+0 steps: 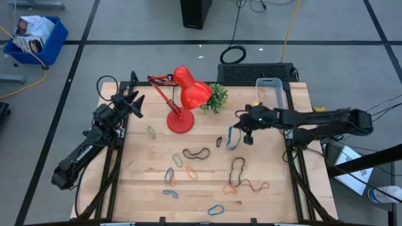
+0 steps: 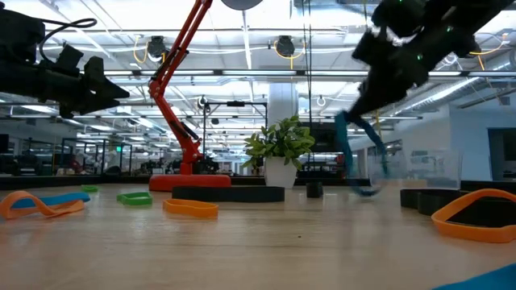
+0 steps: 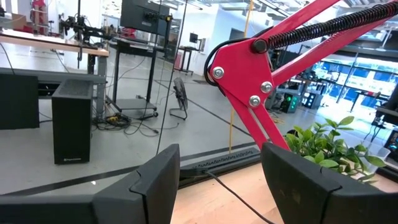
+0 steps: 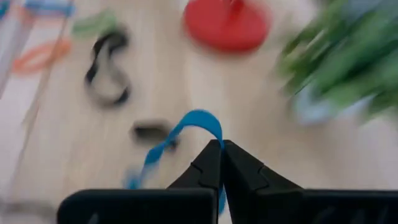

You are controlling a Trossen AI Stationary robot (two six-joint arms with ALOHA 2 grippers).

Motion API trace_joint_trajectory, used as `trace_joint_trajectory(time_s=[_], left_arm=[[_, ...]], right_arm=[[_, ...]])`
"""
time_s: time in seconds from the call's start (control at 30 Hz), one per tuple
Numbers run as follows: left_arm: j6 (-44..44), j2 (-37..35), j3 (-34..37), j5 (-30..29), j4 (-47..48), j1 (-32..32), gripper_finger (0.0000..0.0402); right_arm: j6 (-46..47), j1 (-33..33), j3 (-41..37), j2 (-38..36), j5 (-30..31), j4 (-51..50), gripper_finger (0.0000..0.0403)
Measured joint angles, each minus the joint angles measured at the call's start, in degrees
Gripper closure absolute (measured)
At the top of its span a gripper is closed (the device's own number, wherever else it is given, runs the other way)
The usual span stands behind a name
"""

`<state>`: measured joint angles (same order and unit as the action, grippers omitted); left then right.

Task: Pick and place rubber bands into bin
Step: Put the blue rubber band into the transparent bin

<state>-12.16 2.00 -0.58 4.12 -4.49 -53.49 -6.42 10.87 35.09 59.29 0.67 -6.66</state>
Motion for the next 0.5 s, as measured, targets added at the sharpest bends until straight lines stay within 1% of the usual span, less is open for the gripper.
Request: trace_joint_trajectory(time_s=[0.13,0.23,0.33,0.43,0.5], left_arm=[[0.0,-0.02,0.0,0.0,0.0,0.01,0.0172],[0.0,-0.02,0.0,-0.02,0.0,0.0,0.0172],[0.0,-0.02,0.0,-0.04,0.0,0.0,0.0172],[0.0,0.0,0.0,-0.04,0.0,0.0,0.0172],[0.0,-0.02,0.0,-0.07,0.0,0.01,0.0172]], right_arm=[[-4.19,0.0,0.0,-4.92,7.66,5.67,0.0402],[-8.22,0.0,0.02,-7.33,16.06,8.73,0.0402],[-12.41,0.0,0.02,-8.68,27.22,9.94,0.0402],[-15.12,0.02,0.04,-9.21,39.76,11.36,0.0402],[-17.2,0.04,0.07,-9.35,46.2,13.16,0.0402]])
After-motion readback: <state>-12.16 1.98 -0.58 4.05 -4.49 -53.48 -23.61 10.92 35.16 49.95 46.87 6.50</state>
